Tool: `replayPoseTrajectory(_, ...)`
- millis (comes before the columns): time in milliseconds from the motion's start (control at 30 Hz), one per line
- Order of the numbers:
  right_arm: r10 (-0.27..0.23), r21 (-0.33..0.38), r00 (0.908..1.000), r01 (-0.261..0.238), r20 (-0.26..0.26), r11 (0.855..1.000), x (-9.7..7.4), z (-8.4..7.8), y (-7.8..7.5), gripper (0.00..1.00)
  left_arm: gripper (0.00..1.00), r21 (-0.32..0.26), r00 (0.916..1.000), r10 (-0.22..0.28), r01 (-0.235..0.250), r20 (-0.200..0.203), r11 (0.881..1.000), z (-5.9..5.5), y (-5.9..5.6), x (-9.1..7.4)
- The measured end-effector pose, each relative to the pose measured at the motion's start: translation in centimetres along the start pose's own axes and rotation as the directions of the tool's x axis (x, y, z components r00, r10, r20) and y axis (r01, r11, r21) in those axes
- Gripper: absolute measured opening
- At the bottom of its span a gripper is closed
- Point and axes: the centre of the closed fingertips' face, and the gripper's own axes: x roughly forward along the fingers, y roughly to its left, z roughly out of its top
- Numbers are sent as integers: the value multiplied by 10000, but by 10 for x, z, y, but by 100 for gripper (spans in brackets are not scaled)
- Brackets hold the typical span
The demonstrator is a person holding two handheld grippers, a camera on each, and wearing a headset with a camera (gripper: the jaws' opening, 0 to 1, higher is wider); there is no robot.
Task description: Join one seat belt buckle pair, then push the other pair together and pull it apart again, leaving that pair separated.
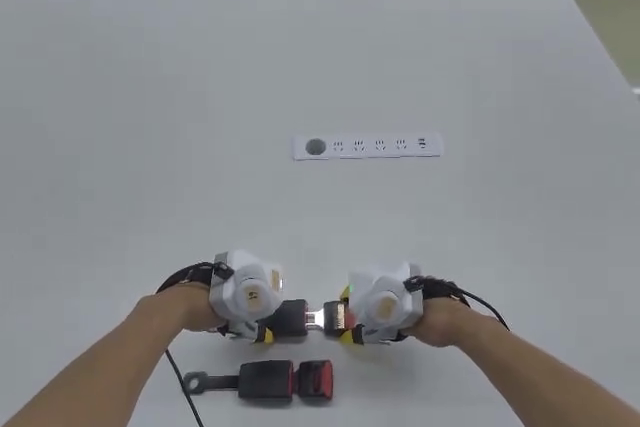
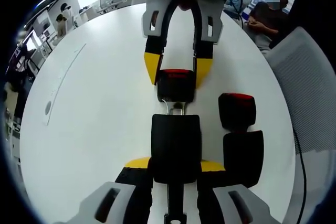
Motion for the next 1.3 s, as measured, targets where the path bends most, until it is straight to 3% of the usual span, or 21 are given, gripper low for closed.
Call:
replayPoseTrajectory(567, -15, 145, 9999, 16, -120, 9999, -11, -22, -5, 30, 33, -5, 10000, -5, 5, 19, 10000, 1, 0, -1)
replayPoseTrajectory(1300, -8, 190, 9974, 22, -715, 9998, -42, -59, -1, 31, 33, 85, 10000, -13, 13, -16, 10000, 0, 0, -1)
